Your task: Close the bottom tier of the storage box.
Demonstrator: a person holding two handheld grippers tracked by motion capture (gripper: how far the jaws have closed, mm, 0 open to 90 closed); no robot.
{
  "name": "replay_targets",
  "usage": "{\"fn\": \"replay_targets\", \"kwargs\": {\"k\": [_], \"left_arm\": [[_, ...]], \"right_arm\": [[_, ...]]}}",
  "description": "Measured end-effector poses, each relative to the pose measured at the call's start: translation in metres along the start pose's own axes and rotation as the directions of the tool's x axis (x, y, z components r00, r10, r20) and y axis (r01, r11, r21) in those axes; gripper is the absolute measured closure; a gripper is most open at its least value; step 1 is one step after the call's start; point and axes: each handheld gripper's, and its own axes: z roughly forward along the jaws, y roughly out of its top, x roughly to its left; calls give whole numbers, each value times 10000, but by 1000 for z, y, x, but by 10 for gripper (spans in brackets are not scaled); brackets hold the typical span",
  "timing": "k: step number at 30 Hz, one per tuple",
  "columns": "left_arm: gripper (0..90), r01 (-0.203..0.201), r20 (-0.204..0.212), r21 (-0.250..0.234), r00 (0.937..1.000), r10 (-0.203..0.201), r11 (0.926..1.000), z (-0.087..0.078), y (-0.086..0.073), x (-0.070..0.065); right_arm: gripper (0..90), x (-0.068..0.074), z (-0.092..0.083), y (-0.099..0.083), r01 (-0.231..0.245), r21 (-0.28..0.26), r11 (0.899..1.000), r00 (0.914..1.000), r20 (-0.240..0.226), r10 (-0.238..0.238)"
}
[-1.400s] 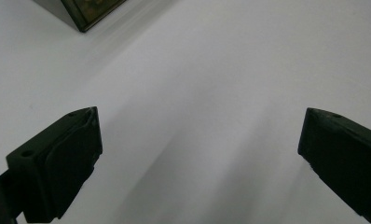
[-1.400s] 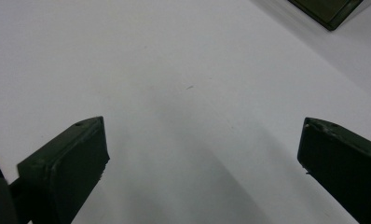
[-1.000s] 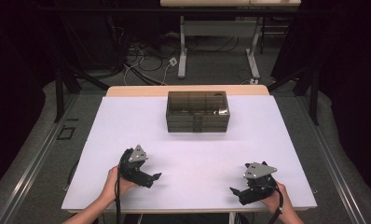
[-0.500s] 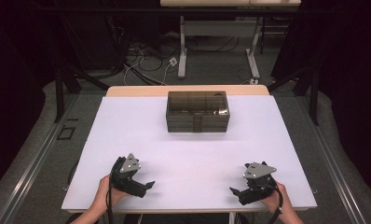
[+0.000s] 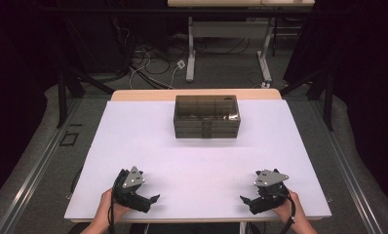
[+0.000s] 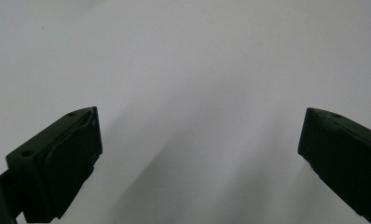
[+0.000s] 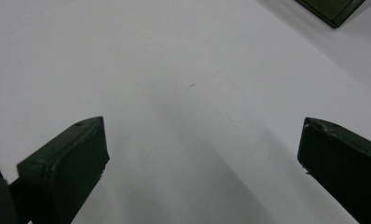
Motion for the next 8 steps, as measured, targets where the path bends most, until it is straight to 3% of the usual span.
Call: {"fn": "replay_targets", "kwargs": {"k": [8], "left_arm": [[0,-161,-35,-84,9999,161,9998,-1,0,1]], "right_arm": [[9,0,1,-1,-54,23,10000,10000,-40,54]]}}
